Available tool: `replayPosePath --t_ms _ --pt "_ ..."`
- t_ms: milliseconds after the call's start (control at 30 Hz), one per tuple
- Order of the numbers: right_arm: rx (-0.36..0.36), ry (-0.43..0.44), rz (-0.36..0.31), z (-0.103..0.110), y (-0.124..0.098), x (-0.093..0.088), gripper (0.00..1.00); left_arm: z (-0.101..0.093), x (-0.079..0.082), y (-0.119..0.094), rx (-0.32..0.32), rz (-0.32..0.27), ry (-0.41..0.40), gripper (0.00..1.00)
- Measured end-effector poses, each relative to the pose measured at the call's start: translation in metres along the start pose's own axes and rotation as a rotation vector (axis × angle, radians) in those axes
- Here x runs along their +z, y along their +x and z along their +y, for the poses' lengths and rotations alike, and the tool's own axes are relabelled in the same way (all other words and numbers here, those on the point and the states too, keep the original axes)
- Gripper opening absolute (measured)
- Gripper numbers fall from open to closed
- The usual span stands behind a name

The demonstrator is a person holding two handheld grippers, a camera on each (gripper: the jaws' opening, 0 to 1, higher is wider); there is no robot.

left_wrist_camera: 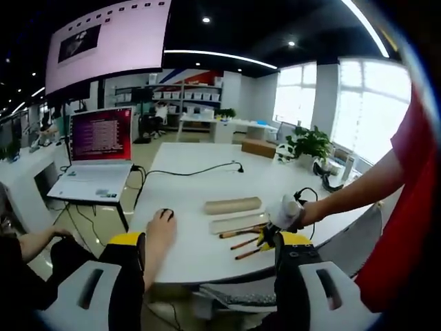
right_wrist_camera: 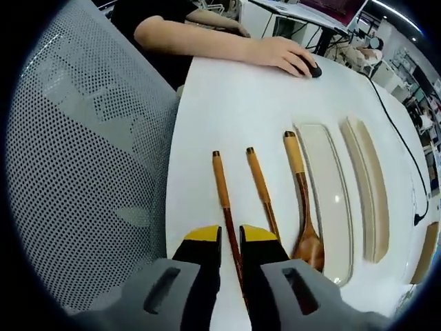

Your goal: Arrange the utensils inside the cutlery case until each visible utensil rests in its matching compartment.

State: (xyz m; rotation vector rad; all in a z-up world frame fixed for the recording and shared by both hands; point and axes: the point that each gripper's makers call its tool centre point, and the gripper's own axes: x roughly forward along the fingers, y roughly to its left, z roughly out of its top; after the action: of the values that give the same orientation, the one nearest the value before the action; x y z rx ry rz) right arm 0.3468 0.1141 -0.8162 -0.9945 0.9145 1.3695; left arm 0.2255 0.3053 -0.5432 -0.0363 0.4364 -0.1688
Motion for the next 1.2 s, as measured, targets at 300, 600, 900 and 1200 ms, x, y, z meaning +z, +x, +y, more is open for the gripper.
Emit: replayPosePath --t_ms 300,600,900,1200 --pt "-0.019 -0.072 0.059 -0.004 0.002 -0.006 0.07 0.007 -0.003 -0.001 0.017 0.0 -0.025 0.79" --pt "0.005 -0.16 0.073 0.0 0.005 0.0 0.02 -0.001 -0.01 0.005 -0.005 0.006 -0.041 0.8" --pt "0.089 -0.016 0.156 -0.004 0.008 0.0 0.02 0.005 0.02 0.014 0.0 -0.114 -0.084 0.73" --pt "0.058 -0.01 0.27 -0.006 0.012 -0.003 0.01 0.01 0.013 0.013 0.042 -0.116 -0.035 0.71"
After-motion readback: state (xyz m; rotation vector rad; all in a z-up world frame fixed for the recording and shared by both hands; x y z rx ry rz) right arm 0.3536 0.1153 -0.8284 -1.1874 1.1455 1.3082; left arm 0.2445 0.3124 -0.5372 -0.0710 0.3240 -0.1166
